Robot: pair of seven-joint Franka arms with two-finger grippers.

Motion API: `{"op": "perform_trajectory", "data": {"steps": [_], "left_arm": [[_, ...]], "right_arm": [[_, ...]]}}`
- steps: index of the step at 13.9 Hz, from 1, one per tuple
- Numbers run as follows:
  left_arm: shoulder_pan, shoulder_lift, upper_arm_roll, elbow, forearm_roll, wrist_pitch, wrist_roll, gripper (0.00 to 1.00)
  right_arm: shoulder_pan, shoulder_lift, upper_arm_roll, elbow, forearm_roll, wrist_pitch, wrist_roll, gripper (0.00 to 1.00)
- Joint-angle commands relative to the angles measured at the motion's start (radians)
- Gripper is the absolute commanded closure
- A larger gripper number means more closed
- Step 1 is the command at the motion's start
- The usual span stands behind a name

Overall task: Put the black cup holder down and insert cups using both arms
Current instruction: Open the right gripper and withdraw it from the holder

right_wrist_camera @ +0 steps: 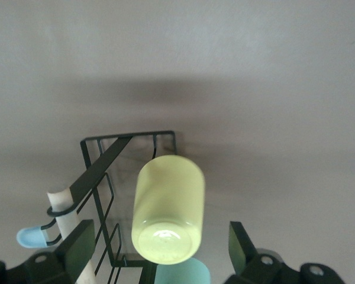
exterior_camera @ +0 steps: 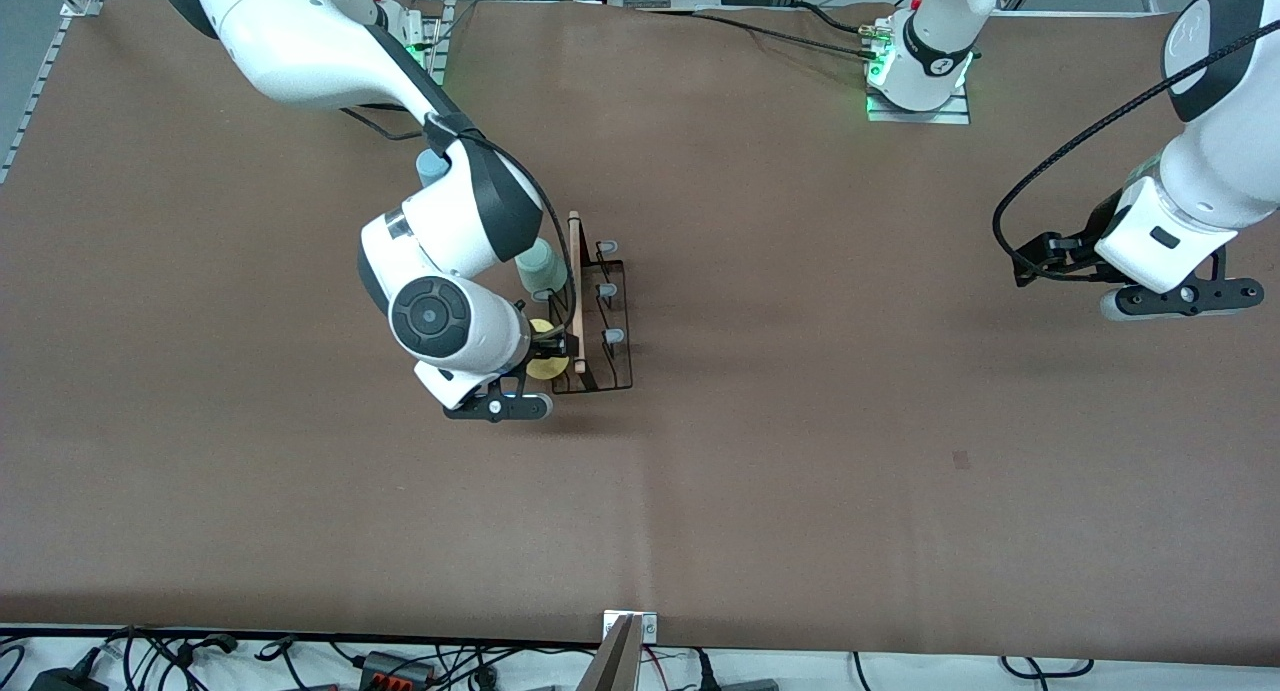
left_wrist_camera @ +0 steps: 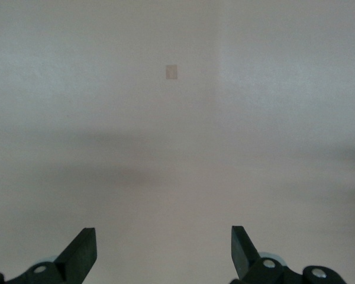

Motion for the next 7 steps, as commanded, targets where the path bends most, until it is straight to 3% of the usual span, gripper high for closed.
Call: {"op": "perform_trajectory", "data": {"steps": [1, 3, 7], "left_arm": [[0.004, 0.011, 0.002, 0.027, -0.017, -0.021, 0.027, 0.00], [0.004, 0.011, 0.002, 0.027, -0.017, -0.021, 0.027, 0.00], [0.004, 0.011, 0.003, 0.027, -0.017, -0.021, 0.027, 0.00]], "right_arm": [[-0.005, -0.088, -0.045, -0.010, -0.013, -0.010, 0.008, 0.00], [-0.005, -0.131, -0.097, -0.010, -0.013, -0.020, -0.005, 0.00], [-0.047, -0.206, -0.138, -0.010, -0.013, -0.077, -0.010, 0.00]]}}
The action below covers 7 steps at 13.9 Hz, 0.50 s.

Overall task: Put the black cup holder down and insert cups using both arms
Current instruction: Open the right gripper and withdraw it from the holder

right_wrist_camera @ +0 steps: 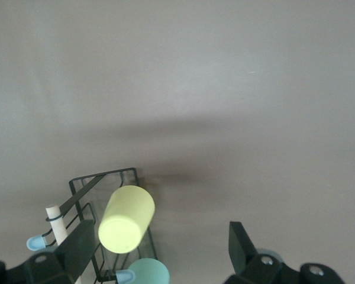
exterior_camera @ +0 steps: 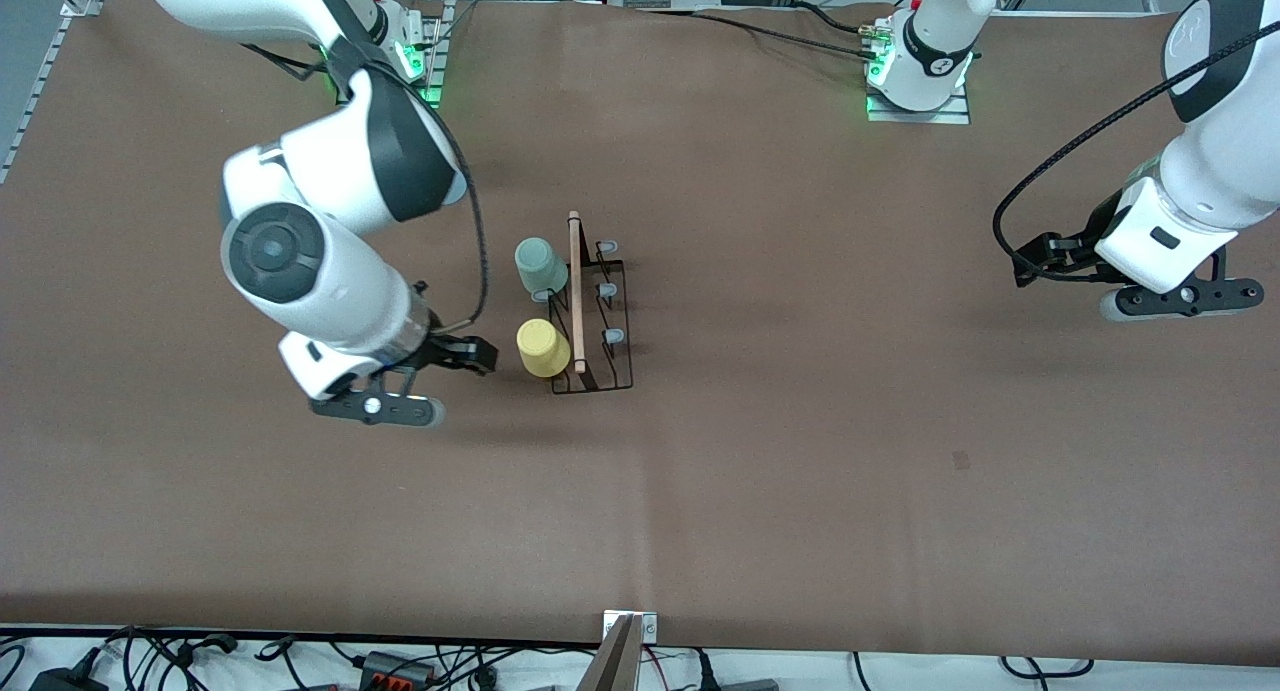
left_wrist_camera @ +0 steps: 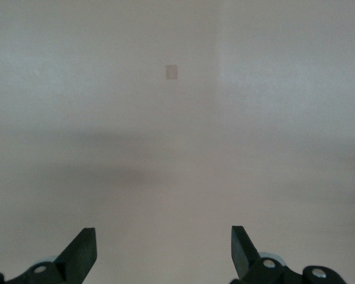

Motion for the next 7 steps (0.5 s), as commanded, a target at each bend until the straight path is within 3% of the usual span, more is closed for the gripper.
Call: {"op": "perform_trajectory", "data": {"steps": [1, 4, 7], "left_arm": [[0.004, 0.010, 0.003, 0.027, -0.017, -0.021, 0.027, 0.00], [0.004, 0.010, 0.003, 0.027, -0.017, -0.021, 0.027, 0.00], [0.004, 0.010, 0.003, 0.027, -0.017, -0.021, 0.027, 0.00]], "right_arm": [[-0.034, -0.052, -0.028, -0.019, -0.010, -0.018, -0.031, 0.00], [-0.141, -0.130, -0.051, -0.048, 0.004, -0.012, -0.168, 0.00], [-0.247, -0.264, -0.051, -0.226, 0.003, 0.010, -0.279, 0.00]]}}
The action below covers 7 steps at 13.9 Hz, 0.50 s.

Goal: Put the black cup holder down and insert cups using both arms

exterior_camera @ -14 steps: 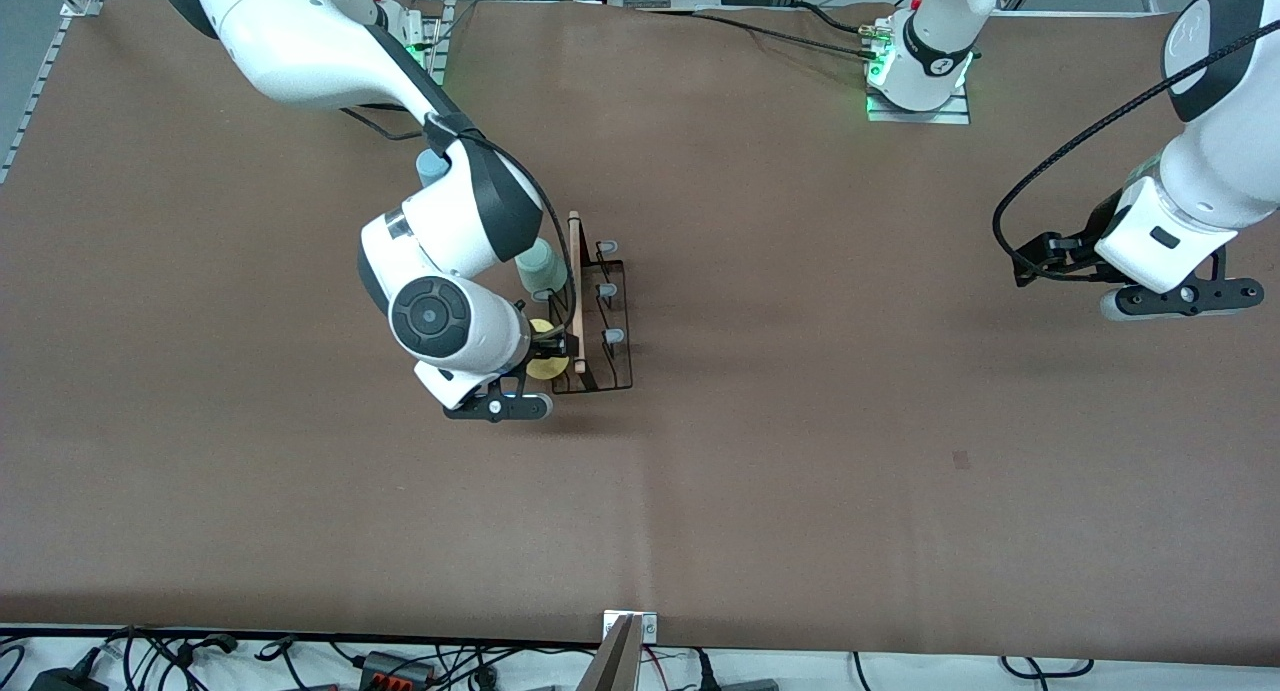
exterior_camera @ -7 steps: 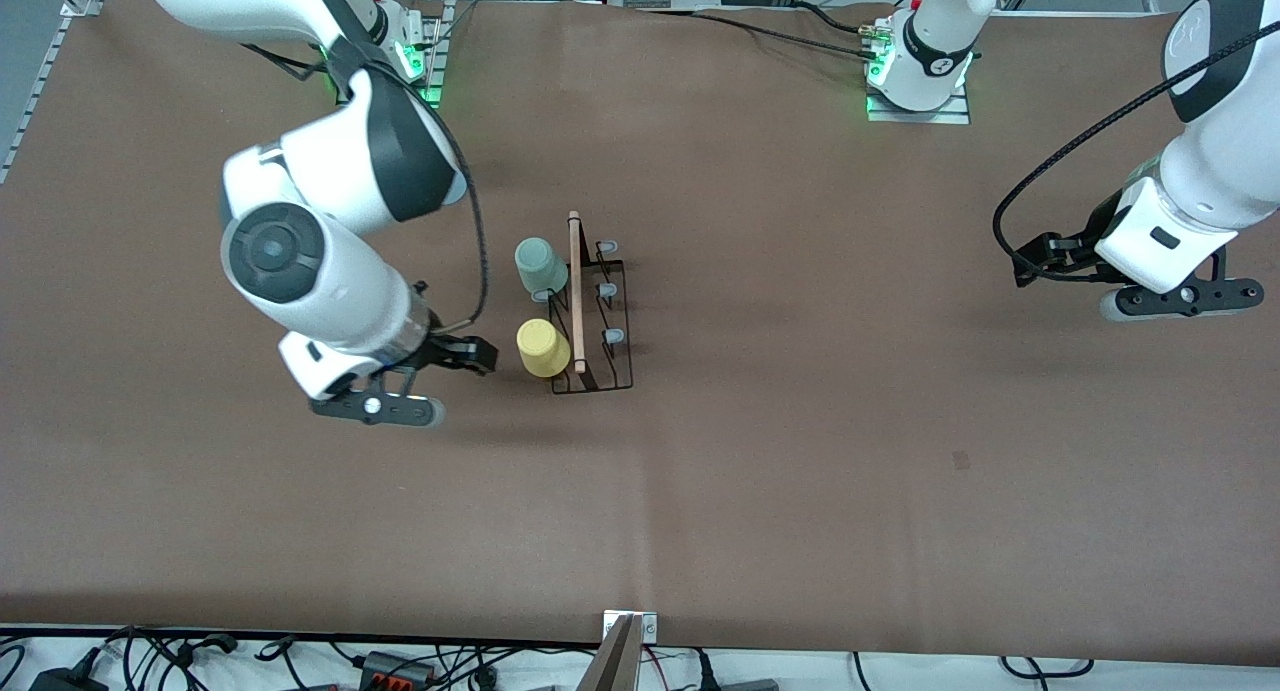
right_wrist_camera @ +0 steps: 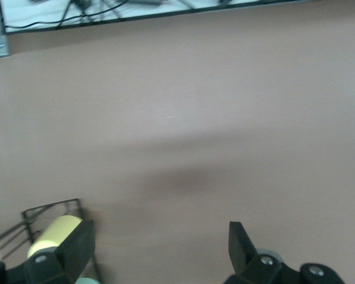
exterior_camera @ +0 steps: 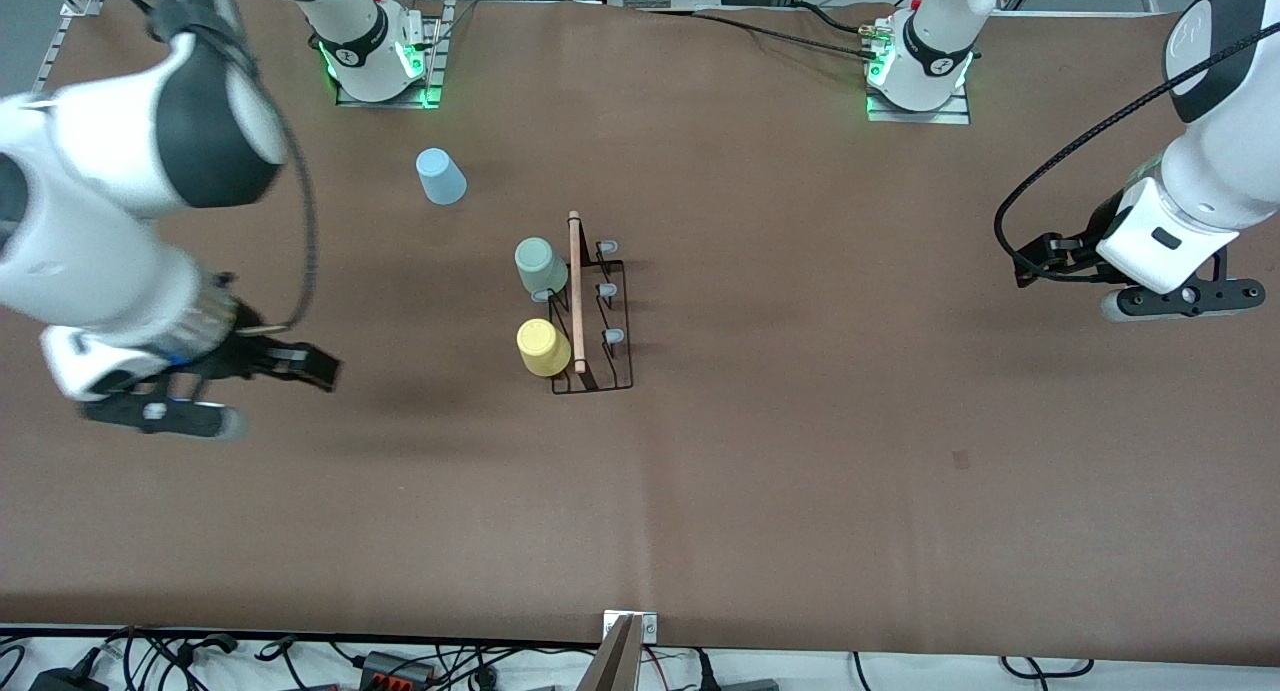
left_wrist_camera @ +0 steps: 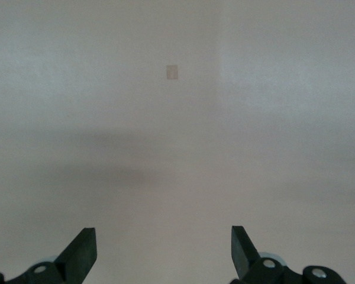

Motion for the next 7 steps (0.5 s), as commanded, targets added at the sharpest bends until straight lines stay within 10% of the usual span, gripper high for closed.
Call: {"op": "perform_trajectory", "data": {"steps": [1, 7], "left_arm": [[0.004, 0.009, 0.000, 0.026, -0.017, -0.021, 0.027, 0.00], [0.004, 0.009, 0.002, 0.026, -0.017, -0.021, 0.027, 0.00]], "right_arm": [[-0.100, -0.169, 0.013, -0.212, 0.004, 0.025, -0.077, 0.00], [-0.190, -0.240, -0.009, -0.226, 0.004, -0.026, -0.287, 0.00]]}}
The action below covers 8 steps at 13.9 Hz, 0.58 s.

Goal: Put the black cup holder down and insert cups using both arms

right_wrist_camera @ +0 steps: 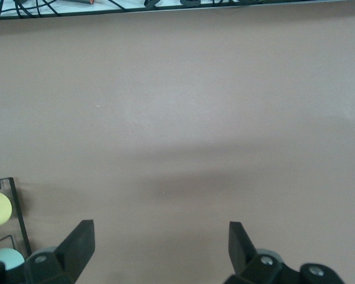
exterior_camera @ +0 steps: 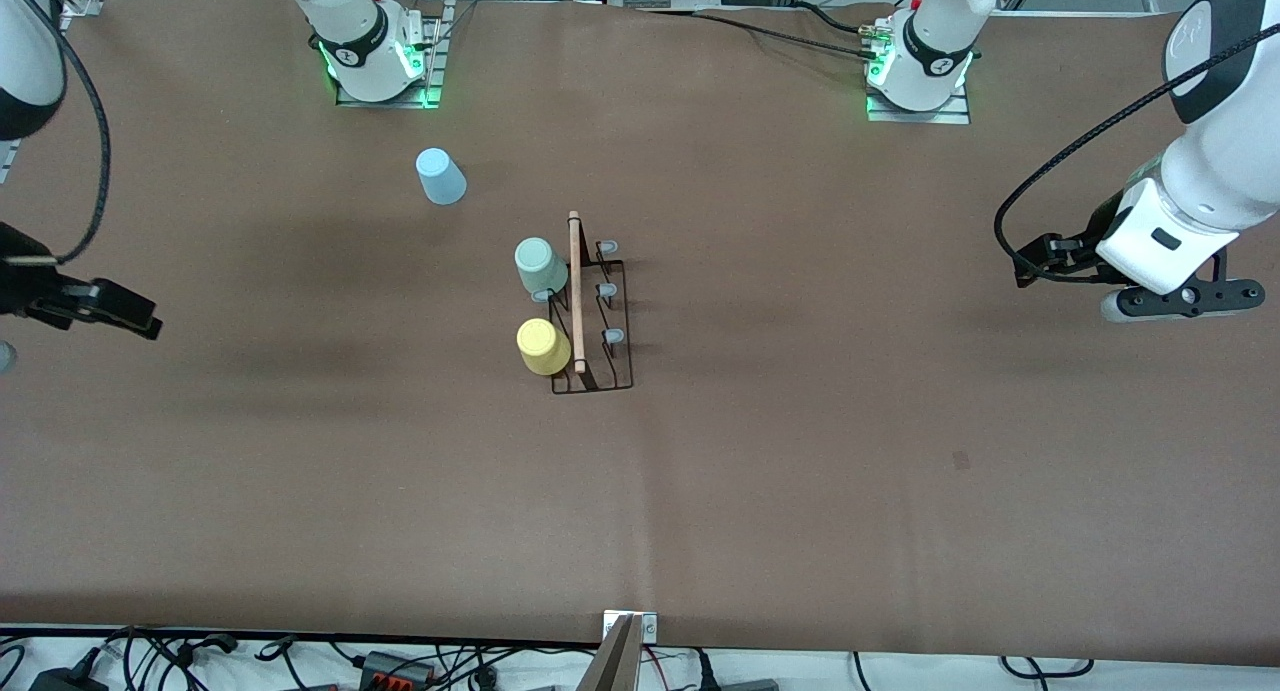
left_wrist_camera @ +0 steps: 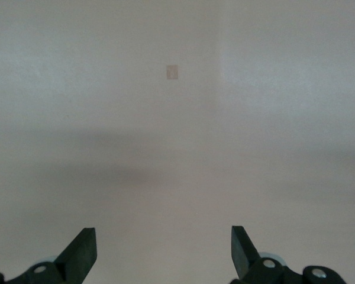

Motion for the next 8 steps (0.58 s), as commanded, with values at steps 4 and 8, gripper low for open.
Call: {"op": "perform_trajectory", "data": {"steps": [4, 8], "left_arm": [[0.003, 0.008, 0.002, 0.026, -0.017, -0.021, 0.027, 0.00], [0.005, 0.008, 0.002, 0.026, -0.017, -0.021, 0.027, 0.00]], "right_arm": [[0.017, -0.052, -0.045, -0.039, 0.004, -0.026, -0.064, 0.00], [0.013, -0.110, -0.041, -0.139, 0.006, 0.000, -0.064, 0.00]]}}
